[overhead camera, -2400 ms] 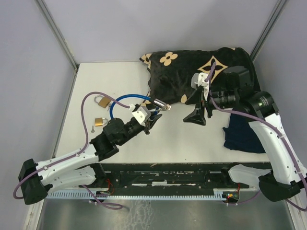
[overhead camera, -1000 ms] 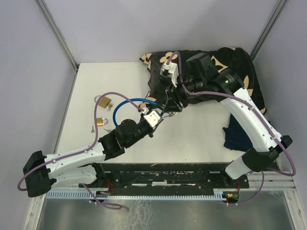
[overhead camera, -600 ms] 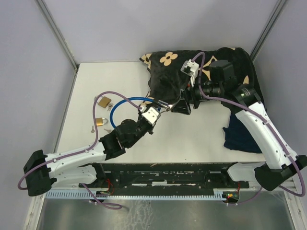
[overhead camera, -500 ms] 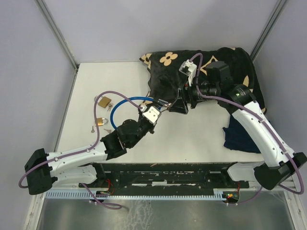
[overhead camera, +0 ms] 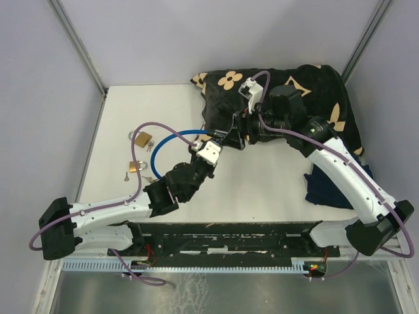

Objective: Lock with the key
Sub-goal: Lock the lock.

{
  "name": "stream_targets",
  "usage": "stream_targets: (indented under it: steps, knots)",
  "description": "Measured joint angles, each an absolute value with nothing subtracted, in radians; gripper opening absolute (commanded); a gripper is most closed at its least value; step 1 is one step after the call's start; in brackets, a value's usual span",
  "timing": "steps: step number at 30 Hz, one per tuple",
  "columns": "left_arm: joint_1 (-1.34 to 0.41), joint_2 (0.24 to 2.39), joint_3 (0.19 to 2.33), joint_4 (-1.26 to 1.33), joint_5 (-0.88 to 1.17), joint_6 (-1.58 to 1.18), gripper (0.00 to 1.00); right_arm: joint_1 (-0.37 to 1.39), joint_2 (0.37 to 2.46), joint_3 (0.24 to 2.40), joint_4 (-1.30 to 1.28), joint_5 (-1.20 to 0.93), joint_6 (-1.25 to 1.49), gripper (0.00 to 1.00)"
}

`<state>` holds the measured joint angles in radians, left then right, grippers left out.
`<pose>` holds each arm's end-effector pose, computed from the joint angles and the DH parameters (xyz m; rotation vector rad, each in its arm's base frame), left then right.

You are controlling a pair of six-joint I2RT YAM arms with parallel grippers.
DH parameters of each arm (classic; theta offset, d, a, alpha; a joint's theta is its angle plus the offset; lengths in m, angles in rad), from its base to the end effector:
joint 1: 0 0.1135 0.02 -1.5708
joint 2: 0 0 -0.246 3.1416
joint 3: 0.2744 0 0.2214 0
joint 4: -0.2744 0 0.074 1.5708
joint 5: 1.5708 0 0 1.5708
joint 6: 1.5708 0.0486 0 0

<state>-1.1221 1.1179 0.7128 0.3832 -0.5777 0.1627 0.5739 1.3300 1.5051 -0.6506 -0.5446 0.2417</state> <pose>0.1309 -0.2106 0.3033 0.5616 1.4945 -0.2881 0.2076 0.1642 0.3957 -0.7034 2.0219 1.0514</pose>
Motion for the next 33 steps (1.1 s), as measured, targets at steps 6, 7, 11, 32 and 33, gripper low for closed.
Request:
stream_targets:
  steps: [6,7,11,32,33]
  knots:
    - [-1.129,1.132,0.721,0.393,-0.631,0.163,0.03,0.628,1.370,1.517,-0.677,-0.406,0.239,0.77]
    - [-1.129,1.133,0.721,0.393,-0.636,0.163,0.03,0.630,1.372,1.517,-0.682,-0.389,0.237,0.77]
    - [-1.129,1.135,0.721,0.393,-0.658,0.163,0.03,0.634,1.370,1.528,-0.711,-0.331,0.215,0.76]
    - [-1.130,1.046,0.719,0.390,-0.617,0.163,0.03,0.467,1.247,1.557,-0.779,-0.539,0.023,0.78]
    - [-1.130,1.034,0.718,0.389,-0.603,0.163,0.03,0.462,1.245,1.557,-0.778,-0.585,0.010,0.78]
